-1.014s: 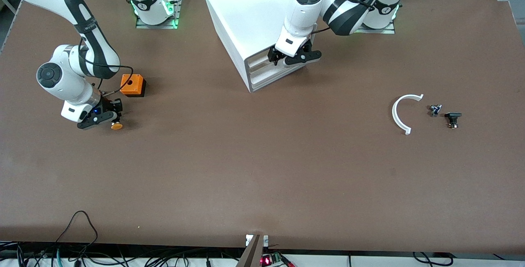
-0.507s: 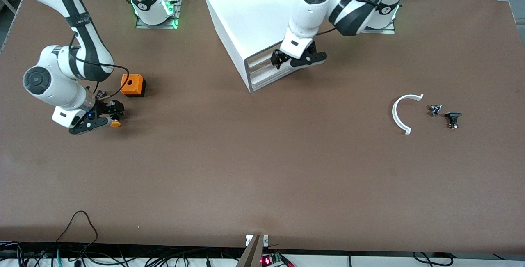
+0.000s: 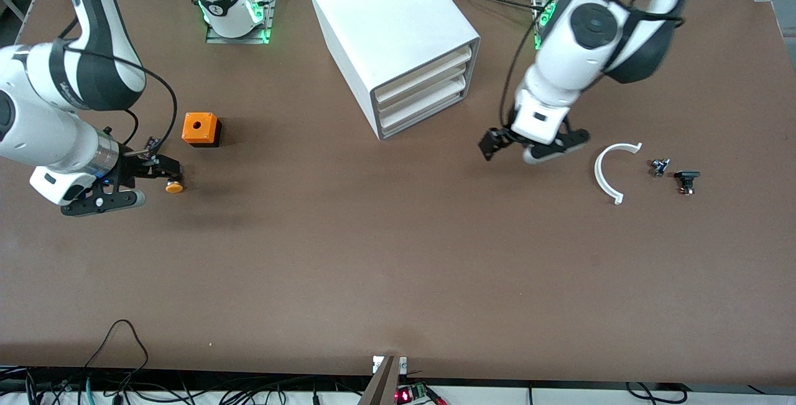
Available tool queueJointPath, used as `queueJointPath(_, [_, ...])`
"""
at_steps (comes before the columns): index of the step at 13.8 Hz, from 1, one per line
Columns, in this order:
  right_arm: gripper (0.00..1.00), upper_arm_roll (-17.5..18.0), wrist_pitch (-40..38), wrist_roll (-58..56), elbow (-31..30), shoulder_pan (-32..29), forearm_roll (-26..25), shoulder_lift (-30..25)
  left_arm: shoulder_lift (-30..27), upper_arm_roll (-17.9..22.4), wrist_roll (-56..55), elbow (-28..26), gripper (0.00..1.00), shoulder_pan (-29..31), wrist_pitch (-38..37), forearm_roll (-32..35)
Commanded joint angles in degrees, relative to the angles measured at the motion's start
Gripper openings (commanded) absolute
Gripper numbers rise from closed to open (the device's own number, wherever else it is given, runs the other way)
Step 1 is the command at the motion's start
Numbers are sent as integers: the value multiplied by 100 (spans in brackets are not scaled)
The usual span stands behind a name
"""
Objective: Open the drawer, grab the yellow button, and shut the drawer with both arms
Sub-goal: 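Push the drawer shut with the left gripper while the right gripper lowers the button, then release the button beside the orange box and withdraw both grippers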
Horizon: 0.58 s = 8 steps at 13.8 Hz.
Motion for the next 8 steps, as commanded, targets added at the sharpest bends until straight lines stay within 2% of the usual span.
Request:
queueJointPath(1, [100,260,-1043,1093,835,25,130,-14,78,522,1350,838,100,10,-992,-192])
queueJointPath(3, [100,401,-1554,1227,1293,34,122,-84,61,1023,2264,1164,100,10,-1581,-192])
queueJointPath(5, [100,375,-1705,1201,1347,34,52,-216,43,1489,3047,1638,100,-59,-2266,-192])
queueJointPath(7, [100,-9,-1793,1157,1330,121,95,-513,17,1815,3488,2025,100,-121,-2777,-201])
queueJointPath(8, [100,-281,-1802,1166,1286,435,43,-628,17,1851,3577,2245,100,-122,-2988,-183])
